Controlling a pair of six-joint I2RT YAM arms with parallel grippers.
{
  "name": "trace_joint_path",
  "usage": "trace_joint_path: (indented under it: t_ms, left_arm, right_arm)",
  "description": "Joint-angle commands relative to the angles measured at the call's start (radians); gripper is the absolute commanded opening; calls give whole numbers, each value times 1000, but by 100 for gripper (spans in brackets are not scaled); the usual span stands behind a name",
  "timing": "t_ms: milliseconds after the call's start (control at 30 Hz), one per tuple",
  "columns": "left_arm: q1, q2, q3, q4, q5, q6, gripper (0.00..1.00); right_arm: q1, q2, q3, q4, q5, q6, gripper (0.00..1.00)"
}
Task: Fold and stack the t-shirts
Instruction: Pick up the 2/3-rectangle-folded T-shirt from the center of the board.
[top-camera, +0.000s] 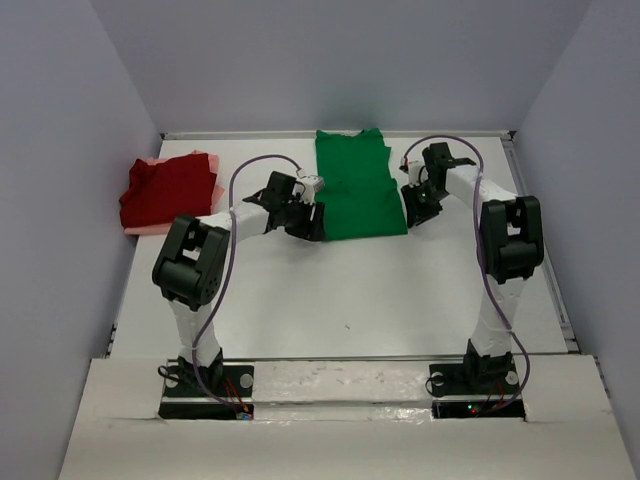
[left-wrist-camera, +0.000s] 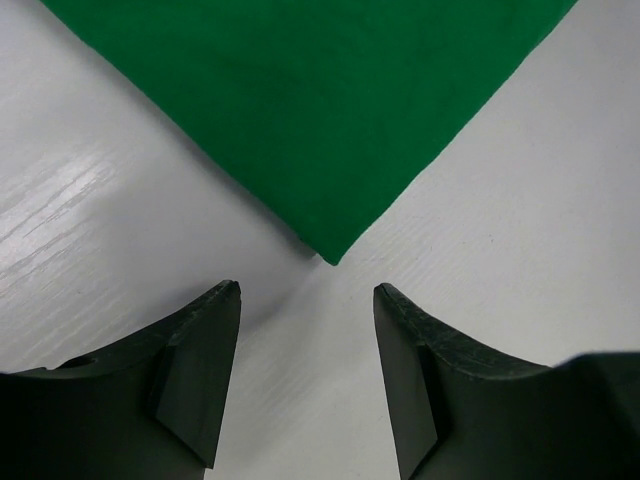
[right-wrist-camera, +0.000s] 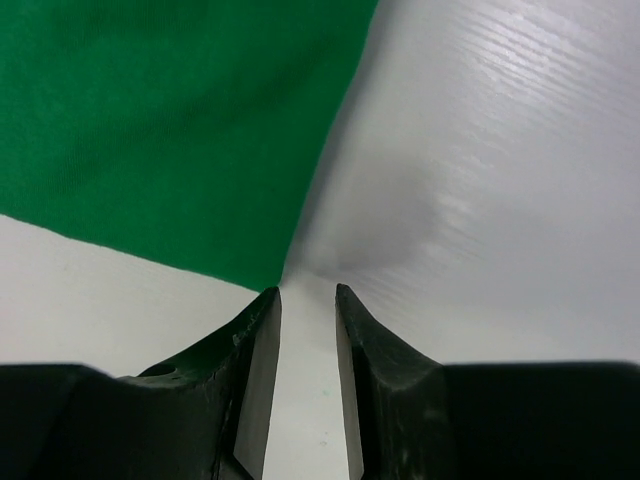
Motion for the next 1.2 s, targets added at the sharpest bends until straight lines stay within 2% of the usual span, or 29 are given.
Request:
trace_joint_path:
  t_ms: [0,267,500,600,733,767,833,867,900,1167]
  left_arm:
    - [-4,-2,25,9,-17,-12,65]
    - [-5,53,57,2,31,-30,65]
    - [-27,119,103,-12,68,-33,60]
    - [-36,133,120,-21,65,-30,48]
    - [-45,150,136,-34,83,-30,24]
    - [-47,151,140,-35,88,-27,14]
    - [-51,153,142,-44,85,-21,10]
    - [-53,148,140,-46,84,-18,2]
    - [-56,147,139,-48,74,-17,0]
    - [-65,128,137,-63,42,-1,0]
  right_arm:
    - [-2,32,62,-18,-51,7,34]
    - [-2,63,87,-35,-81,2,31]
    - [-2,78,101,-41,-91,-1,29]
    - [-2,87,107,-47,-94,-7,29]
    - [-2,90,115,-51,-94,-8,27]
    - [-2,92,115,-51,-93,-11,27]
    - [-2,92,115,-53,-94,-11,27]
    - [-2,92,113,-51,-93,-11,26]
    - [-2,92,113,-53,-93,-13,26]
    - [-2,107,119,-62,-100,-14,26]
